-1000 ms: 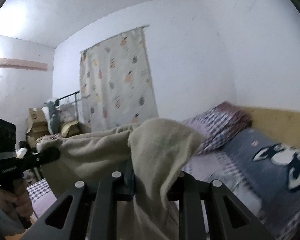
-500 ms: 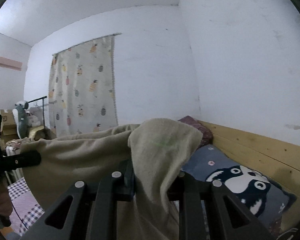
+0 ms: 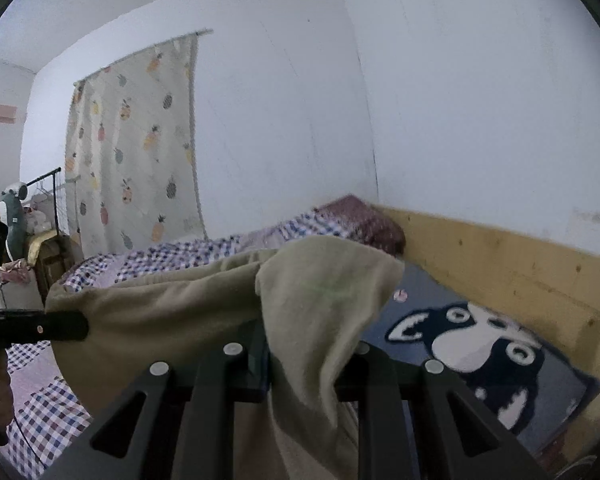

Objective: Fold clothes
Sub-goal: 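Carry the khaki shirt with both grippers onto the stack of folded clothes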

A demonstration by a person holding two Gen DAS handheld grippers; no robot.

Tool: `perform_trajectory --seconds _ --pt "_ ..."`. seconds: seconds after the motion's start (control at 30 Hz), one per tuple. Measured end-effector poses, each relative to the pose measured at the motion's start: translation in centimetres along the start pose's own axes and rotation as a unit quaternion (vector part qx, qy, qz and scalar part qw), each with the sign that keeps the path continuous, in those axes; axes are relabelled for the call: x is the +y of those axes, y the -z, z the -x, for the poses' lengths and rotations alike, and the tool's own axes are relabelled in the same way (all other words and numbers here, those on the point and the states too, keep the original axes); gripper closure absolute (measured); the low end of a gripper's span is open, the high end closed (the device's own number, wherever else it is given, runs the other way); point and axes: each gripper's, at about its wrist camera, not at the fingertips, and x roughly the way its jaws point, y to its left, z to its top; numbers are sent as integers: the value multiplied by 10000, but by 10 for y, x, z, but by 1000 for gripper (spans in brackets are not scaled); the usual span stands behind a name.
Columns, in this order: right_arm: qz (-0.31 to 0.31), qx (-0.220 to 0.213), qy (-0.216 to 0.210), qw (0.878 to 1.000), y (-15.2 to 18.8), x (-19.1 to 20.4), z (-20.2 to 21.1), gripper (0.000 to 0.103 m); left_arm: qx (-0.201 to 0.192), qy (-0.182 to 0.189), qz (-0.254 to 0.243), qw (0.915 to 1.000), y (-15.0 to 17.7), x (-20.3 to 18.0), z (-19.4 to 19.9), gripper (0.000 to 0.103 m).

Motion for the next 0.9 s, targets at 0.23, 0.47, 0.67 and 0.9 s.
perform_trajectory --seconds 0.23,0.47,0.67,0.9 --pt "-58 466 30 9989 18 -25 -87 84 174 -201 356 9990 -15 63 -55 85" --pt "79 1091 13 9940 29 -30 -189 84 527 -621 614 9948 -20 135 -128 85" --pt "139 1726 87 9849 64 -36 -279 83 1028 -1033 872 9855 0 199 -201 85" --pt "273 2440 407 9685 121 -46 -363 82 1574 -1166 832 9771 27 235 -262 85"
